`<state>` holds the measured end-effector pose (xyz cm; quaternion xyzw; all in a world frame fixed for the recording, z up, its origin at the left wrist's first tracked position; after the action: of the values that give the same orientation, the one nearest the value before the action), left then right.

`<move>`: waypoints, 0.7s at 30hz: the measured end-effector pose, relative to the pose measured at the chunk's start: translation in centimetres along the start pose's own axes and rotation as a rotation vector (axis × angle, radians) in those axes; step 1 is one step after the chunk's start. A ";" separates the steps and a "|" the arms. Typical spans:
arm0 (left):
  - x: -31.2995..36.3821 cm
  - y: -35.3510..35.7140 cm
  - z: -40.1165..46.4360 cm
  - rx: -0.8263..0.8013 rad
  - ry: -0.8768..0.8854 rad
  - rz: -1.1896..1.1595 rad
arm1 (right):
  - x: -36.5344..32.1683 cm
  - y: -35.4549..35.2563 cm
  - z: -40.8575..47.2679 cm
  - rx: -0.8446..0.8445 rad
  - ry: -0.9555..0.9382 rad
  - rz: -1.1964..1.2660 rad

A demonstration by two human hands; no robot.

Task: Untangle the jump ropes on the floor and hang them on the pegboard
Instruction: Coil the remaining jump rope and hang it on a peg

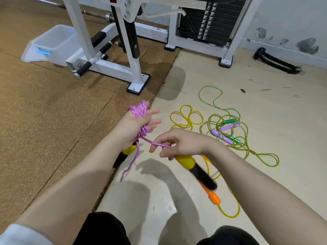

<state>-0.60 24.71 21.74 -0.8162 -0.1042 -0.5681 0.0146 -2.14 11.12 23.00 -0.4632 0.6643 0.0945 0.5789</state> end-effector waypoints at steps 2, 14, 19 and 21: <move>-0.8 0.3 -0.4 -0.060 -0.030 0.160 | -0.5 -1.0 0.2 0.156 -0.049 0.014; -0.3 2.1 -2.3 -0.648 -0.409 0.345 | 0.5 -3.4 0.8 0.485 -0.119 -0.197; -0.2 2.5 -1.9 -0.477 -0.419 0.287 | -0.5 -2.1 1.2 0.247 -0.187 -0.027; 0.3 3.0 -1.9 -0.534 -0.413 0.239 | -0.3 -1.7 1.2 0.171 -0.137 0.160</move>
<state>-1.76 21.57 22.95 -0.8952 0.1436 -0.3925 -0.1544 -0.15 11.18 23.60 -0.3502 0.6636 0.1146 0.6510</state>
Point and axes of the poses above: each hand's wrist, its own z-axis towards the middle knuckle, its own y-axis out of the palm, x = y × z, the point moved 4 cm from there along z, towards the middle knuckle, and after that the axes turned 12 degrees about x, right-handed, at the moved point
